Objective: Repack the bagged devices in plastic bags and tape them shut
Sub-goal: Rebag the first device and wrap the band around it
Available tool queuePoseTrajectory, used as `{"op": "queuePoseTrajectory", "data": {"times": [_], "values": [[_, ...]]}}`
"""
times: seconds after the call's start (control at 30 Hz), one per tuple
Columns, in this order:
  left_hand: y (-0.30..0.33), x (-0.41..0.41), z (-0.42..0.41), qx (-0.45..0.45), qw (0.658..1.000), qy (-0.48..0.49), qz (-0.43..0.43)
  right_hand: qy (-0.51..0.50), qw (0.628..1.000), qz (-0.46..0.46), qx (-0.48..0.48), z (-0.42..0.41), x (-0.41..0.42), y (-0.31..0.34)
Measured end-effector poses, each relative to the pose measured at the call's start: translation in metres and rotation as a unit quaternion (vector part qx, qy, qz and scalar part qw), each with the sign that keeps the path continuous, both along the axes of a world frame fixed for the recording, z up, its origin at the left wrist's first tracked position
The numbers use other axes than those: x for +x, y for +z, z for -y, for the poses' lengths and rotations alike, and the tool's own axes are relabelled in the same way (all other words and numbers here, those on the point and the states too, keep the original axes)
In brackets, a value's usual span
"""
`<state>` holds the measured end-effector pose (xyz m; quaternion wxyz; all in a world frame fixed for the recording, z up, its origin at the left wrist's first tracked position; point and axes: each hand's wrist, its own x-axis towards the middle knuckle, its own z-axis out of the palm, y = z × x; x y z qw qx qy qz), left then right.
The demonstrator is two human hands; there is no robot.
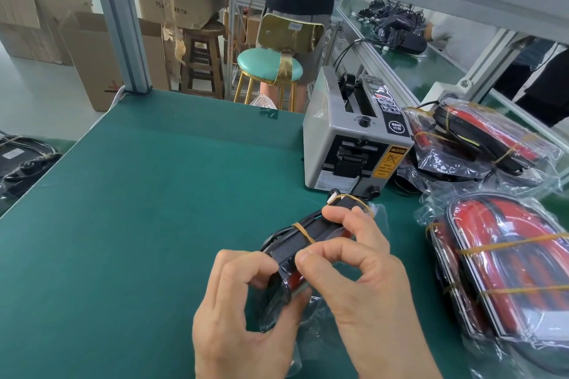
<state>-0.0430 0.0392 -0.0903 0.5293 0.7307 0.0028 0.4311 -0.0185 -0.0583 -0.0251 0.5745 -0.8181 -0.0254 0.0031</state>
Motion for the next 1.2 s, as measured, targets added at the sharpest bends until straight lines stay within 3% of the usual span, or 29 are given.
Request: {"op": "queuePoseTrajectory", "data": {"times": [0.5, 0.63, 0.8, 0.93, 1.2], "values": [[0.001, 0.001, 0.000, 0.064, 0.998, 0.018, -0.005, -0.015, 1.000, 0.013, -0.004, -0.001, -0.001, -0.002], [-0.001, 0.002, -0.001, 0.050, 0.999, 0.017, 0.006, -0.018, 1.000, 0.004, -0.003, -0.001, -0.001, -0.002], [-0.006, 0.001, 0.002, -0.031, 0.999, 0.023, -0.012, -0.028, 0.997, -0.018, 0.073, -0.001, 0.003, -0.002], [-0.011, -0.001, 0.000, -0.017, 0.999, 0.022, -0.027, -0.048, 0.992, -0.022, 0.117, -0.001, 0.005, -0.001], [-0.013, -0.002, -0.001, 0.002, 0.999, 0.014, -0.030, -0.039, 0.995, -0.025, 0.083, -0.003, 0.001, 0.000]]}}
